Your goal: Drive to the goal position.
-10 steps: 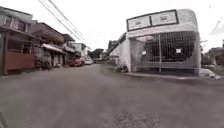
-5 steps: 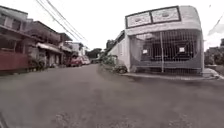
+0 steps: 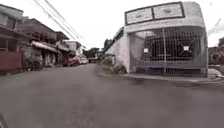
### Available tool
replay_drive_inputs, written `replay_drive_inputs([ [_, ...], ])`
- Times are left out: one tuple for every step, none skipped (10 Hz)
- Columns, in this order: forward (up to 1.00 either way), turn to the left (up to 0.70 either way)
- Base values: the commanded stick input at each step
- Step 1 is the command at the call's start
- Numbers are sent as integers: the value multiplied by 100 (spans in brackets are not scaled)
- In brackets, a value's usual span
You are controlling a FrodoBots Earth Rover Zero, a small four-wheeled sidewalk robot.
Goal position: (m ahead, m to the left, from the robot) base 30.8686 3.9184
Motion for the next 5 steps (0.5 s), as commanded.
replay_drive_inputs([
  [85,10],
  [85,10],
  [85,10],
  [85,10],
  [85,10],
])
